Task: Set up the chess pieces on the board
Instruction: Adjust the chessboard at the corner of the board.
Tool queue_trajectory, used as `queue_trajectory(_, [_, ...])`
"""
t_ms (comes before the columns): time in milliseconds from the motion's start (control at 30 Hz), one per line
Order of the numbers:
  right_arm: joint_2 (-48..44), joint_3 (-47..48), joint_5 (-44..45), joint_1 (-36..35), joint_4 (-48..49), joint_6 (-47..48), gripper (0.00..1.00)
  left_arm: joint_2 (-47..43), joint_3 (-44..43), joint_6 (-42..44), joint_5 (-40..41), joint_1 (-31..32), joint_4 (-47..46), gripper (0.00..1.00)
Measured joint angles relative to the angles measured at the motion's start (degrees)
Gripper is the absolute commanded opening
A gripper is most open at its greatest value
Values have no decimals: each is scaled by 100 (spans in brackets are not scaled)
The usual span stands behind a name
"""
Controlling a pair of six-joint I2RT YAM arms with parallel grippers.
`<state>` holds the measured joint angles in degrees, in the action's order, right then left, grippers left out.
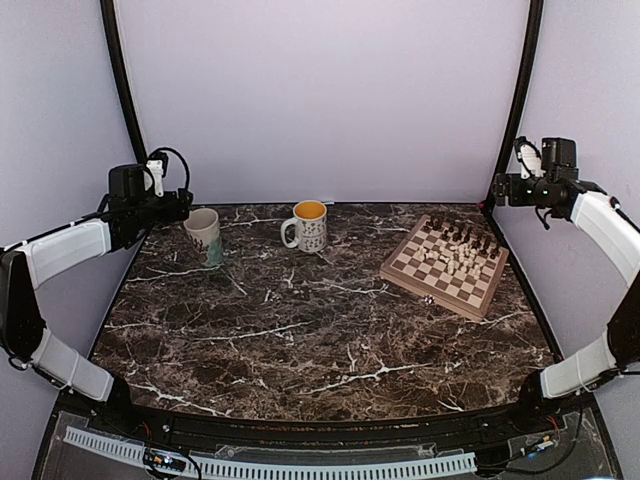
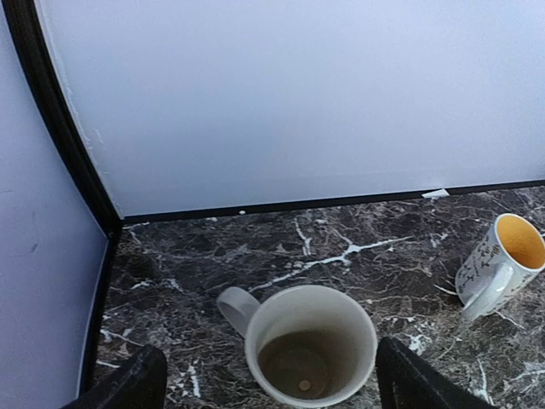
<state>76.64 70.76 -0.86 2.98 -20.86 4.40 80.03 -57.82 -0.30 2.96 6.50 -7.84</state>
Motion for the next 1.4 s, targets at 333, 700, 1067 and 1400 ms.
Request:
queue_trajectory(333, [256, 125, 1209, 26, -142, 638, 97, 111, -50, -81, -1121, 807, -105, 63])
queue_trajectory(700, [1810, 1250, 804, 509, -898, 938, 37, 1222, -931, -323, -1423, 2994, 247, 45])
queue_trajectory(1067, [3915, 2664, 691, 673, -1606, 691, 0, 2446, -1335, -708, -1766, 3980, 472, 0])
queue_trajectory(1400, [5176, 3687, 811, 863, -1836, 468, 0, 2809, -1384, -835, -2090, 4186, 455, 0])
